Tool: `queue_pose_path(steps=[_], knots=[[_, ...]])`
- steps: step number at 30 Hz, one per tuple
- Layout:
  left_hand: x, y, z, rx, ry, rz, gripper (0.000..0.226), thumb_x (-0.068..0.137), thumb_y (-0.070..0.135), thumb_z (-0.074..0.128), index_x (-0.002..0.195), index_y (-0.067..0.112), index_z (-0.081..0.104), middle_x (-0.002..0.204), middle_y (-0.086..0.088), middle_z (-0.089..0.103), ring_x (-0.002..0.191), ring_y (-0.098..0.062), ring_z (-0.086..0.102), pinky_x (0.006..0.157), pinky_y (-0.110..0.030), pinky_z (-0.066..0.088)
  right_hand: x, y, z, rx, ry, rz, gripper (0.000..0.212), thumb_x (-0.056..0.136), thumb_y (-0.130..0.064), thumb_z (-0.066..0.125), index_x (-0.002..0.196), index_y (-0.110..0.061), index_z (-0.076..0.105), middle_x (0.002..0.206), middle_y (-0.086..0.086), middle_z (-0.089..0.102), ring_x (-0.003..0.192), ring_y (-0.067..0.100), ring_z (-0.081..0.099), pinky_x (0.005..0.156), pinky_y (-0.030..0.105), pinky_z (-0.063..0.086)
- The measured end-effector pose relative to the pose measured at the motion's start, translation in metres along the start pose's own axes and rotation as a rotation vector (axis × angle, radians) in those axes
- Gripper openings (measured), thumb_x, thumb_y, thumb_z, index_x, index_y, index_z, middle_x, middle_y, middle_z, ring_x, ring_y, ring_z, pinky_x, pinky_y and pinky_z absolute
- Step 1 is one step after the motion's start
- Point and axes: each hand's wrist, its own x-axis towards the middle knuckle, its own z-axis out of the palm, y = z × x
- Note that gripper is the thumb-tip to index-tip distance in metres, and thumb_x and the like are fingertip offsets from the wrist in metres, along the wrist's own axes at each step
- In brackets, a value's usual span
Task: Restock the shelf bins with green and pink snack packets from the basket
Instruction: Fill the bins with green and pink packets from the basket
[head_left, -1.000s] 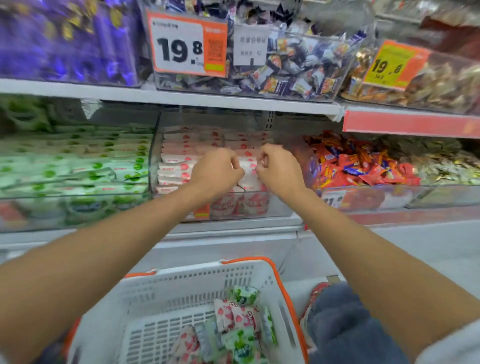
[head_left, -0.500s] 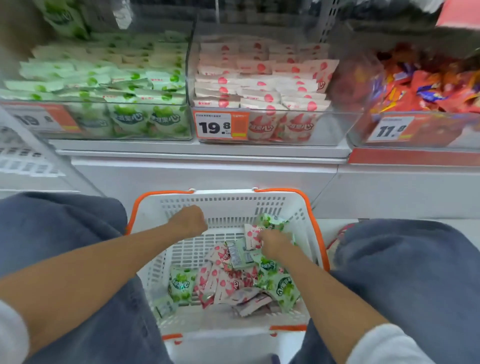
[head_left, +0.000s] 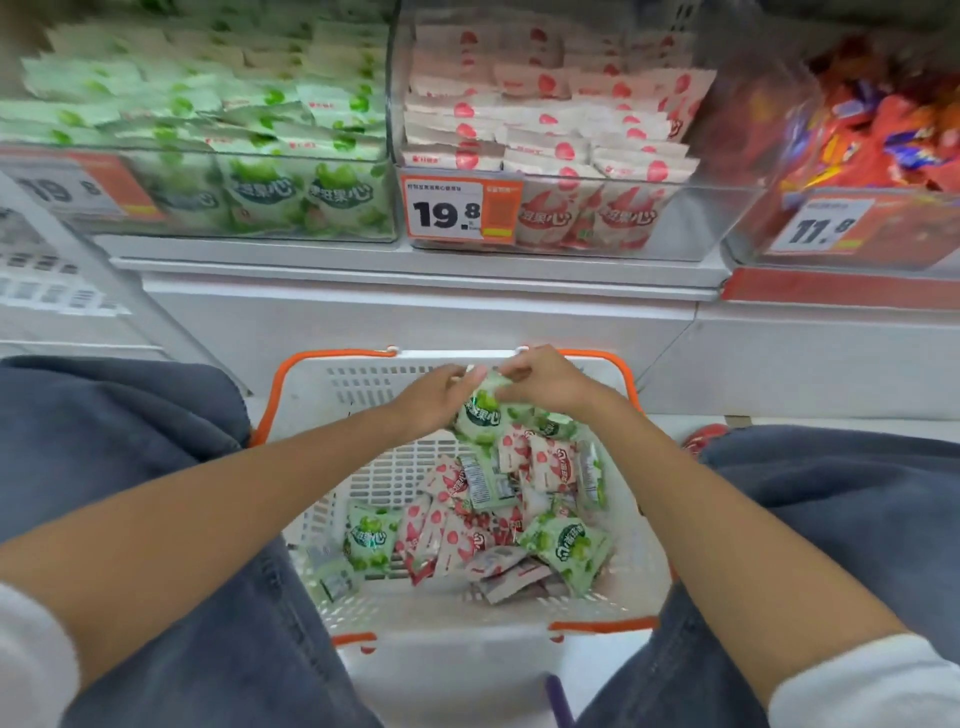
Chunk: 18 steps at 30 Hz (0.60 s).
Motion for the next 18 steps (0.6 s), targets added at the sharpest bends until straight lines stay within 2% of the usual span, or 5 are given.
queue_pose_path(steps=[3,6,9,14,18], knots=[[-0.009,0.021,-0.022,-0.091,0.328,0.094,0.048,0.103,0.044,0.036,0.068,0.012,0.043,0.064,-0.003,0.041,0.062,-0.018,0.040,0.061,-0.033,0.028,-0.013,-0.045,-0.004,0.332,0.169,-0.002,0.033,0.084,-0.021,0.075,0.114,-0.012,0.064,0.104,0.002,0.068,0.088,0.010,0.064,0.067,0.018,0.048],[-0.023,0.037,-0.041,-0.149,0.542,0.075,0.052,0.105,0.042,0.033,0.063,0.011,0.041,0.063,-0.003,0.045,0.065,-0.023,0.043,0.059,-0.036,0.023,-0.021,-0.085,0.013,0.542,0.199,0.055,0.043,0.093,-0.047,0.058,0.115,-0.011,0.061,0.114,0.008,0.069,0.088,0.019,0.067,0.069,0.029,0.056],[-0.039,0.058,-0.058,-0.166,0.637,0.063,0.053,0.105,0.042,0.028,0.060,0.017,0.038,0.062,-0.001,0.045,0.066,-0.025,0.045,0.062,-0.034,0.027,-0.013,-0.122,0.034,0.422,0.451,0.157,0.070,0.095,-0.063,0.037,0.121,-0.002,0.057,0.113,0.009,0.063,0.098,0.029,0.061,0.082,0.036,0.049],[-0.048,0.066,-0.109,-0.120,0.673,-0.020,0.062,0.101,0.056,0.028,0.058,0.013,0.043,0.061,-0.005,0.047,0.069,-0.029,0.048,0.064,-0.034,0.032,-0.001,-0.181,0.052,0.405,0.776,0.029,0.061,0.099,-0.054,0.037,0.127,-0.003,0.055,0.122,0.015,0.063,0.114,0.034,0.057,0.084,0.037,0.043],[-0.055,0.055,-0.155,-0.095,0.770,0.183,0.062,0.097,0.052,0.047,0.053,0.015,0.025,0.050,-0.002,0.024,0.049,-0.019,0.023,0.051,-0.034,0.020,-0.001,-0.214,0.053,0.360,0.863,-0.127,0.058,0.100,-0.052,0.036,0.119,-0.001,0.054,0.113,0.014,0.063,0.112,0.033,0.056,0.077,0.034,0.036]])
